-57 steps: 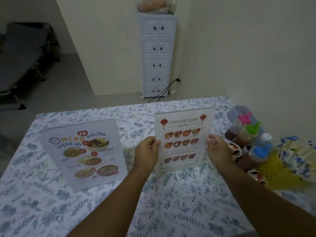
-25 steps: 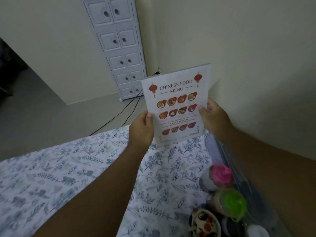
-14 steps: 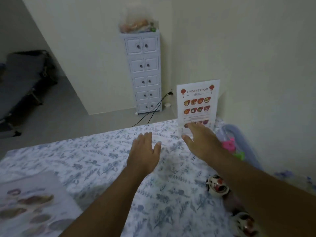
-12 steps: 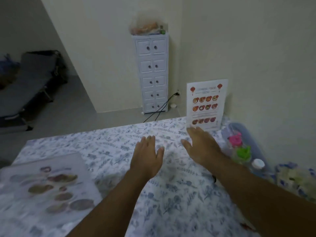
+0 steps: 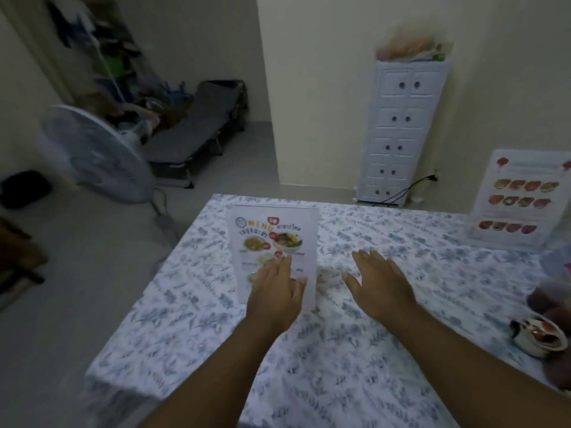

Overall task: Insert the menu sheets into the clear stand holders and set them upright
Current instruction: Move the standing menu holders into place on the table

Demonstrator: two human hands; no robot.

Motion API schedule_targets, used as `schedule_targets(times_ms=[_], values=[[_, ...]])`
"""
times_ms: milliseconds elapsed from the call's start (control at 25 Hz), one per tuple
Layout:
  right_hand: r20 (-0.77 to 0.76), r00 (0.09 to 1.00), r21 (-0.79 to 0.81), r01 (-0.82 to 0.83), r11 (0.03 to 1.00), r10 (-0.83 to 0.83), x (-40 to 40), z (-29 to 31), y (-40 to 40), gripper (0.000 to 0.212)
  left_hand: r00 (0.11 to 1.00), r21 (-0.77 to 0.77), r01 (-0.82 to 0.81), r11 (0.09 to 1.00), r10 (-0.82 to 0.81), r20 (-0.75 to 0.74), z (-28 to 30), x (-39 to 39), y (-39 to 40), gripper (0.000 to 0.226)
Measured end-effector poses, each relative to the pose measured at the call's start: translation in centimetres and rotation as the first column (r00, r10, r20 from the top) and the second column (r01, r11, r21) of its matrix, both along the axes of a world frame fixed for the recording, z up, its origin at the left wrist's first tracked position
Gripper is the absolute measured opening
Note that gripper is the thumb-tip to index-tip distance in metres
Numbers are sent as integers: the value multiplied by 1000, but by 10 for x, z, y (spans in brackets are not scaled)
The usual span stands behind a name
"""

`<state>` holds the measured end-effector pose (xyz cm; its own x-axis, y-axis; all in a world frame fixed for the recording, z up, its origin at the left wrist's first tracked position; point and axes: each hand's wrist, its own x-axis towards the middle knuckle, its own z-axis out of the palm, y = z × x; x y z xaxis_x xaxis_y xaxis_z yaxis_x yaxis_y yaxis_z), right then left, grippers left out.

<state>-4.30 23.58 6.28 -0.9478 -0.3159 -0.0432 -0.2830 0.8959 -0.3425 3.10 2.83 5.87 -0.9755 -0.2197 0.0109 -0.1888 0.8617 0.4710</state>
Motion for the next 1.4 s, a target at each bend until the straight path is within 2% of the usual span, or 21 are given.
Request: schedule_targets(times_ms=[120,240,360,400,440,520,640,760,880,1000,1120,1400], values=[[38,999,-99,-28,995,32,-13,-4,-31,64,988,42,-146,988,148,-48,-2,4,-47,55],[189,982,-231,52,971,-8,-24,-16,-56,56,954,137,-290,947,298,-39,0,2,-86,49],[244,969,-365,109,924,-17,-34,-28,-75,32,910,253,-409,877,411,45,-3,-15,-114,55],[230,973,-403,122,907,-29,-36,-31,-79,20,912,281,-406,870,407,56,-5,-21,-121,53],[211,976,-438,142,888,-52,-37,-34,-84,18,920,312,-384,869,389,49,-10,-29,-131,48],[177,980,-502,169,848,-91,-46,-39,-99,28,935,394,-333,856,355,19,-18,-48,-151,34],[162,981,-568,177,804,-103,-68,-41,-142,30,902,558,-332,761,429,-48,-27,-83,-197,26],[192,970,-605,235,761,-147,-111,-36,-209,22,889,658,-289,695,449,-84,-28,-135,-264,28],[171,967,-620,256,742,-191,-171,-35,-274,17,911,687,-223,692,399,-106,-29,-201,-333,33],[148,966,-634,256,730,-210,-224,-34,-319,16,916,702,-172,691,374,-143,-27,-260,-379,24],[138,963,-644,264,718,-230,-270,-39,-352,17,921,718,-161,677,365,-138,-40,-311,-415,31],[103,950,-662,286,693,-295,-293,-70,-374,13,916,698,-151,700,365,-168,-69,-341,-429,34]])
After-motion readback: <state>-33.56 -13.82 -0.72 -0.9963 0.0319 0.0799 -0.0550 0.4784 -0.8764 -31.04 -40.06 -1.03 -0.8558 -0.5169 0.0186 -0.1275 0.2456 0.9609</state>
